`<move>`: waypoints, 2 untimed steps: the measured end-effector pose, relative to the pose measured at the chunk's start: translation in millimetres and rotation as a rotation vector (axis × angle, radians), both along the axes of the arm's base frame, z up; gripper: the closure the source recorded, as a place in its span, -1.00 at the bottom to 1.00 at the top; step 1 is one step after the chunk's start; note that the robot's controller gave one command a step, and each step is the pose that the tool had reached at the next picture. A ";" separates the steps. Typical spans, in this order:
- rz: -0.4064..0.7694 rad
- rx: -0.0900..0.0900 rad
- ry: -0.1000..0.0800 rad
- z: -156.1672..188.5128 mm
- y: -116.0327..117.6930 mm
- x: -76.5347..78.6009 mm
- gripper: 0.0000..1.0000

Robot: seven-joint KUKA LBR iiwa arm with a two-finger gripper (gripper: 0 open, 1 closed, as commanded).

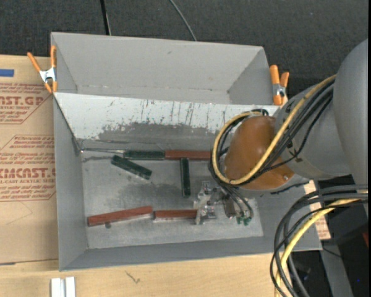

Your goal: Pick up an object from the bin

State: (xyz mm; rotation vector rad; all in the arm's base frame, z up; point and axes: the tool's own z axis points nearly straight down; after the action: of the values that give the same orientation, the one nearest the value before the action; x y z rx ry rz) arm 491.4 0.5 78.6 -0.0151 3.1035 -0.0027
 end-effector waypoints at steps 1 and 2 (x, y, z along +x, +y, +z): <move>0.011 0.002 0.044 39.7 1.2 3.7 1.00; 0.035 0.000 0.033 72.1 -4.3 16.8 1.00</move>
Offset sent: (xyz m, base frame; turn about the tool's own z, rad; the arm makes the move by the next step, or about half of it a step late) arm 0.0152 -0.0044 0.0704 -0.0350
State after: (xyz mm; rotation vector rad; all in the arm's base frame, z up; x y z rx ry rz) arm 508.2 -3.8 150.8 -0.0709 3.1359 -0.0010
